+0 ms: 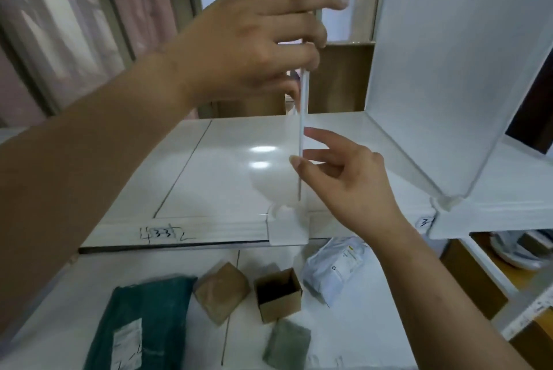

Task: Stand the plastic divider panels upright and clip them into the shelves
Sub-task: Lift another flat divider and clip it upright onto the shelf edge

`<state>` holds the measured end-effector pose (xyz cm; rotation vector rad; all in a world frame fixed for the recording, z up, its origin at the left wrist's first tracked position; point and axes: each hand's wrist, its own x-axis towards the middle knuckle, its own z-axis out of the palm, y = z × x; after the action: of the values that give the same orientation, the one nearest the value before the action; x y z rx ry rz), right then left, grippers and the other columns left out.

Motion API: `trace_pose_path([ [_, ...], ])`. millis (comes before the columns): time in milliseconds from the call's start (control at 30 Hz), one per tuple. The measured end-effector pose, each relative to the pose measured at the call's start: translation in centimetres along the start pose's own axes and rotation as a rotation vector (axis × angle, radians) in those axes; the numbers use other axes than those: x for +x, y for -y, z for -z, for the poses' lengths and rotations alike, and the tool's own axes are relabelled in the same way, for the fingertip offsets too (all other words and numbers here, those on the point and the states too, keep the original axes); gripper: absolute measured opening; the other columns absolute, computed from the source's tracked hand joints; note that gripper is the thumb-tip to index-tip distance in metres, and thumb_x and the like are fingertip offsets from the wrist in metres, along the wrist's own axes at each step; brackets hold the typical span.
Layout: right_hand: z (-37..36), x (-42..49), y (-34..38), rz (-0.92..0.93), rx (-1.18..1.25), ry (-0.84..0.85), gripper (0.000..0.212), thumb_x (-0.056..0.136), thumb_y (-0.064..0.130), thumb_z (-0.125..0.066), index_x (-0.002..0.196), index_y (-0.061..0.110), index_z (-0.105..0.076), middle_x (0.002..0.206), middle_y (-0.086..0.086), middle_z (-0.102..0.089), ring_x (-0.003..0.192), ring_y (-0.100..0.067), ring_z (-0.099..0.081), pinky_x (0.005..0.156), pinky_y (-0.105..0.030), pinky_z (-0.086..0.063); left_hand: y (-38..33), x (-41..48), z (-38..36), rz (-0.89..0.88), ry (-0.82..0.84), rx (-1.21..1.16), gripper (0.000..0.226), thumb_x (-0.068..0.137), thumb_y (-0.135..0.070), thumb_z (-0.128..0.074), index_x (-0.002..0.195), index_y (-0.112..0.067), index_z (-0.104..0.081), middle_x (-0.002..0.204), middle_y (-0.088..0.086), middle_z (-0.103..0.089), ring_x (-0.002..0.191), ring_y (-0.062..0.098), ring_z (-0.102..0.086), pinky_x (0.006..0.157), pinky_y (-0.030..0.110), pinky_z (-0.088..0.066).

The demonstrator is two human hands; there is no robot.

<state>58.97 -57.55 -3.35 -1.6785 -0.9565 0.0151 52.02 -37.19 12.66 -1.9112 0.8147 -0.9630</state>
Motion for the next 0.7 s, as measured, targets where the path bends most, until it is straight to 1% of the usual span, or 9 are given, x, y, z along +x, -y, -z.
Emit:
trace_pose_path([
  [67,0.2,0.1,0.2,0.015,0.015,0.026,0.051,0.089,0.049,-0.075,0.138,0.041,-0.063,0.116,0.012,-0.077,0.093,0.010,-0.073,0.070,0.001,-0.049,0.2,0.2,0.9,0.010,0.061,0.008,0.017,0.113,-0.015,-0.056,0.106,-0.002,-0.065,0.126,0.024,-0.068,0.147,0.042,-0.048,0.123,0.062,-0.037],
  [133,0.3,0.1,0.4,0.031,0.026,0.053,0.049,0.090,0.051,-0.073,0.137,0.043,-0.062,0.117,0.013,-0.076,0.094,0.009,-0.073,0.074,-0.001,-0.052,0.1,0.5,1.7,0.025,0.102,0.010,0.016,0.111,-0.015,-0.061,0.105,-0.001,-0.066,0.124,0.024,-0.068,0.147,0.042,-0.047,0.122,0.063,-0.038],
  [167,0.2,0.0,0.4,0.033,0.035,0.067,0.048,0.091,0.052,-0.071,0.137,0.045,-0.061,0.119,0.013,-0.077,0.095,0.007,-0.074,0.080,-0.005,-0.055,0.0,0.5,2.0,0.030,0.110,0.006,0.018,0.112,-0.017,-0.061,0.105,-0.001,-0.067,0.123,0.023,-0.069,0.147,0.042,-0.047,0.123,0.062,-0.036],
  [233,0.1,-0.3,0.2,0.026,0.052,0.105,0.046,0.092,0.054,-0.069,0.137,0.047,-0.060,0.121,0.011,-0.077,0.098,0.002,-0.075,0.093,-0.019,-0.059,-0.4,0.2,2.3,0.047,0.116,0.003,0.025,0.114,-0.022,-0.057,0.104,-0.002,-0.068,0.121,0.021,-0.070,0.148,0.040,-0.047,0.127,0.059,-0.032],
  [267,0.0,-0.4,0.1,0.024,0.058,0.118,0.045,0.093,0.053,-0.069,0.137,0.047,-0.060,0.121,0.011,-0.077,0.099,0.001,-0.076,0.096,-0.025,-0.060,-0.6,0.0,2.4,0.056,0.118,0.004,0.027,0.115,-0.024,-0.055,0.104,-0.003,-0.069,0.121,0.020,-0.070,0.148,0.039,-0.047,0.128,0.057,-0.030],
  [333,-0.1,-0.6,0.0,0.024,0.064,0.134,0.043,0.094,0.053,-0.068,0.135,0.047,-0.060,0.119,0.012,-0.077,0.099,-0.001,-0.076,0.098,-0.031,-0.060,-1.0,-0.1,2.6,0.068,0.126,-0.005,0.029,0.115,-0.025,-0.053,0.104,-0.003,-0.068,0.122,0.019,-0.070,0.150,0.038,-0.045,0.130,0.055,-0.027],
  [433,-0.2,-0.6,0.3,0.028,0.054,0.153,0.044,0.093,0.055,-0.068,0.136,0.049,-0.059,0.118,0.013,-0.077,0.099,-0.001,-0.076,0.100,-0.033,-0.059,-1.0,-0.2,2.8,0.053,0.142,-0.013,0.020,0.111,-0.022,-0.061,0.105,-0.004,-0.068,0.125,0.020,-0.070,0.151,0.039,-0.043,0.128,0.058,-0.030],
  [533,-0.3,-0.6,0.6,0.004,0.034,0.160,0.047,0.092,0.056,-0.068,0.138,0.049,-0.057,0.121,0.013,-0.077,0.100,-0.003,-0.076,0.098,-0.036,-0.061,-0.8,-0.5,2.6,0.040,0.130,-0.014,0.020,0.112,-0.021,-0.059,0.107,-0.004,-0.068,0.128,0.021,-0.069,0.152,0.040,-0.040,0.128,0.059,-0.030],
  [700,-0.6,-1.0,0.6,-0.010,0.013,0.148,0.042,0.093,0.055,-0.068,0.133,0.046,-0.060,0.106,0.020,-0.078,0.097,0.000,-0.075,0.093,-0.032,-0.062,-1.0,-0.8,2.4,0.043,0.125,-0.047,0.020,0.110,-0.020,-0.060,0.109,-0.001,-0.068,0.131,0.024,-0.067,0.151,0.042,-0.041,0.127,0.061,-0.030],
])
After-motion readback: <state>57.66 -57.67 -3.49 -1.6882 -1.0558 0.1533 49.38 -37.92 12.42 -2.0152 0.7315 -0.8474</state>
